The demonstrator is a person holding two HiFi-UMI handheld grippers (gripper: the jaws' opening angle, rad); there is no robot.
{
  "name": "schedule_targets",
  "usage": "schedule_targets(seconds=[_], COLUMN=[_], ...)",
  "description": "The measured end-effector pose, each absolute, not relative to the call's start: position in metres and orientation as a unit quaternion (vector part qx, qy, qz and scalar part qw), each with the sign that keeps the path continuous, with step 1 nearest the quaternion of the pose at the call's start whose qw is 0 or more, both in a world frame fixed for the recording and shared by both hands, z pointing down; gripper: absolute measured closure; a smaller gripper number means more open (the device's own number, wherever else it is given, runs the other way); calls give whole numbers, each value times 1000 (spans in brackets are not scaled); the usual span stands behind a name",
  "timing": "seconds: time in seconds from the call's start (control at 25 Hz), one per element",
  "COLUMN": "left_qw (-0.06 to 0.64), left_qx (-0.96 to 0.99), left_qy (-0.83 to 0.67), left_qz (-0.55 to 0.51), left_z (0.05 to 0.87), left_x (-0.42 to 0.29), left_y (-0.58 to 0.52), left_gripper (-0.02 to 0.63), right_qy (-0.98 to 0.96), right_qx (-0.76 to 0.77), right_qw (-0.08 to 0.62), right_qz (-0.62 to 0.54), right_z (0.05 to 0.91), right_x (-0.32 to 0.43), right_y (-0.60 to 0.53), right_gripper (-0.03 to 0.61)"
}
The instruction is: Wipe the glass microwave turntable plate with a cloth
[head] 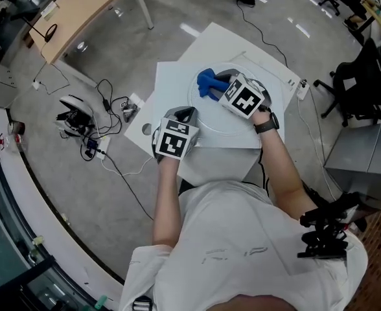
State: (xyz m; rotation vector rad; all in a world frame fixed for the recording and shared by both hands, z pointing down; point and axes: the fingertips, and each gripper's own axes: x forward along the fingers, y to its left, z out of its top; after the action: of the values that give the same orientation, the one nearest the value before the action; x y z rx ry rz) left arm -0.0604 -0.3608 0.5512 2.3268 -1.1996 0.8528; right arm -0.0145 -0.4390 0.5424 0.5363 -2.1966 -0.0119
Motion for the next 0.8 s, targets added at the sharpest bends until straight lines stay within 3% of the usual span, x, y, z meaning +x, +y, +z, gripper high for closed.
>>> schedule_targets(seconds=[0.16, 0.44, 0.8], left_qw=[192, 190, 191], left_qx=[829, 827, 824], left_qy=[-428, -434, -440], left_qz=[305, 304, 302], left_z=[552, 552, 551], left_x=[-58, -60, -69], left_y=[-363, -364, -361], left_gripper=[615, 615, 615], right_qy=[-858, -810, -839], right_qx=[280, 306, 181], right_qw=[430, 499, 512], right_qz=[7, -22, -20], right_z=[543, 538, 538], right_x=[30, 111, 83], right_y=[-475, -458, -345], right_gripper=[447, 469, 492])
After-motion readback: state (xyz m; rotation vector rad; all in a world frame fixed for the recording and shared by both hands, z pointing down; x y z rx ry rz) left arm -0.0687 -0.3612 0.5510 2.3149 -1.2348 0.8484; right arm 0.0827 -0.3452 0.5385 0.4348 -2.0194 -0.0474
